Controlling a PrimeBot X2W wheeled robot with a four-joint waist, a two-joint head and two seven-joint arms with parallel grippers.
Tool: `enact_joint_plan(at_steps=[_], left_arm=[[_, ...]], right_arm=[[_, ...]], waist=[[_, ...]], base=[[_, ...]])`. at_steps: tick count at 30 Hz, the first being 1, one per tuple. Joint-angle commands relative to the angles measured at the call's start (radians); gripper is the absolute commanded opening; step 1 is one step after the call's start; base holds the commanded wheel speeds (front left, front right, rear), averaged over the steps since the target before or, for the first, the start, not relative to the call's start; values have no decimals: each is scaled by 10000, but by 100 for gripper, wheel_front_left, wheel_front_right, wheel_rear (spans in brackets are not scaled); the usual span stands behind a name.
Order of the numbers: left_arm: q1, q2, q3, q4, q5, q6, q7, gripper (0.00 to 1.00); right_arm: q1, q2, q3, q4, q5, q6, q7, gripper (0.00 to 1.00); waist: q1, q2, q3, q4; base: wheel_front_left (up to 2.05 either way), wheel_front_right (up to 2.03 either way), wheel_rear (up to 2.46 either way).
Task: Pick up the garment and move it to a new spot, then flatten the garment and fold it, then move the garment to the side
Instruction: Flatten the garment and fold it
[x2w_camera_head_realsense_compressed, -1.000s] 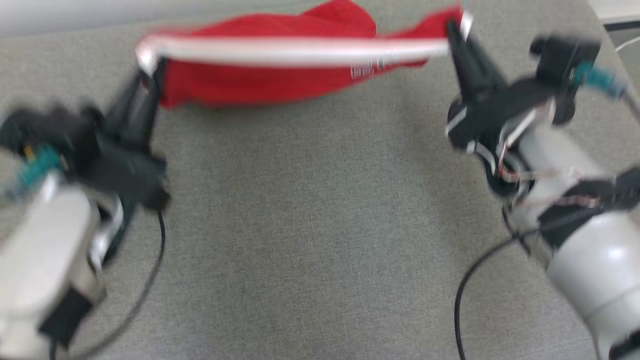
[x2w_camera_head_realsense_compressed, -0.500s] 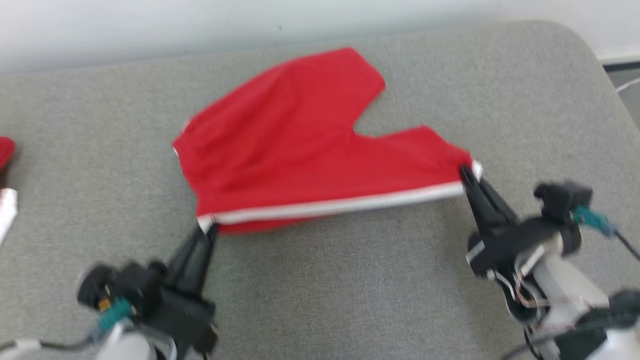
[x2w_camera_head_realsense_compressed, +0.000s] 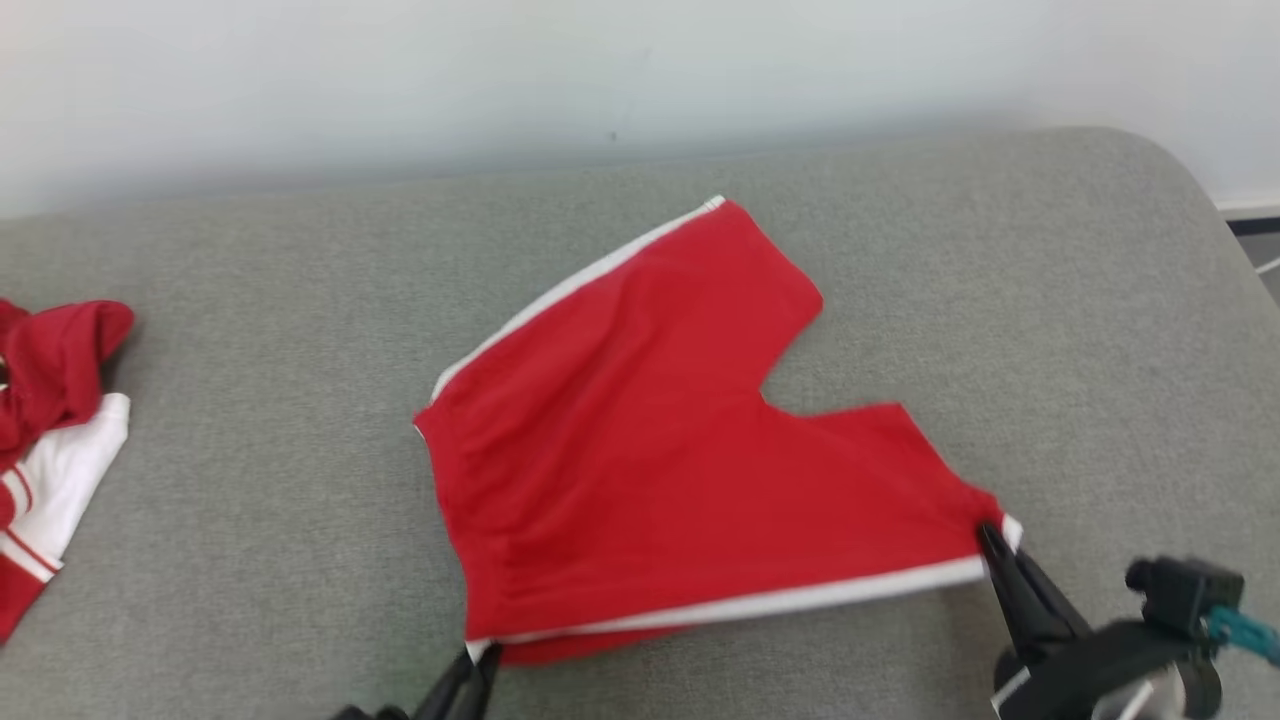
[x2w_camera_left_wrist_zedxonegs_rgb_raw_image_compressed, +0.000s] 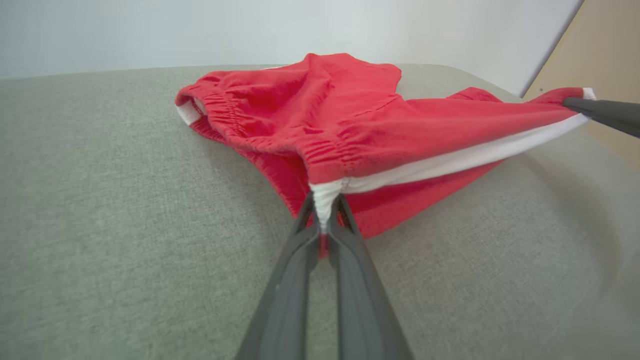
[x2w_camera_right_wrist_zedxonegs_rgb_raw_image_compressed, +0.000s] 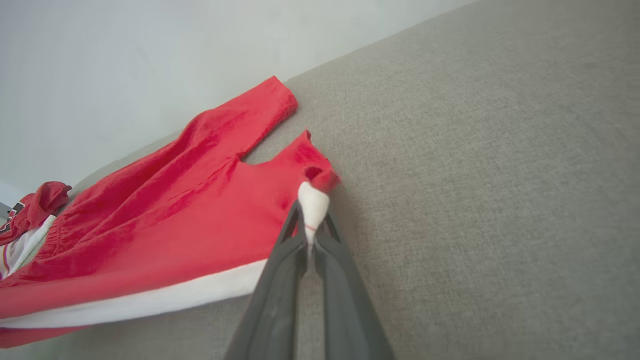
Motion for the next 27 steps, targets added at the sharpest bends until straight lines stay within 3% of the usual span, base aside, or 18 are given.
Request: enact_joint_plan(at_steps=[1, 7, 14, 20, 27], left_arm=[[232, 3, 62, 90, 136, -28, -39, 0], [579, -297, 417, 146, 435, -239, -39, 0], [-229, -381, 885, 13, 966, -684, -40, 0], [-1465, -319, 1267, -25, 1260, -1126, -40, 0], [-2773, -2, 1851, 552, 1217, -1471, -40, 0]], right_arm=[[271, 14, -163, -149, -114, -10, 99, 0], [1243, 513, -1245, -1366, -562, -10, 963, 0], [496, 807, -1606, -2039, -981, -10, 1340, 0], [-1204, 732, -1444, -1798, -1052, -10, 1400, 0], [-3990, 964, -665, -294, -1023, -10, 1434, 0]], waist=[[2, 1, -106, 118], [2, 1, 48, 236], [2, 1, 418, 403], [2, 1, 871, 424], [2, 1, 1459, 176]], base=[[0, 0, 0], [0, 0, 0], [0, 0, 0], [0, 0, 0], [0, 0, 0]])
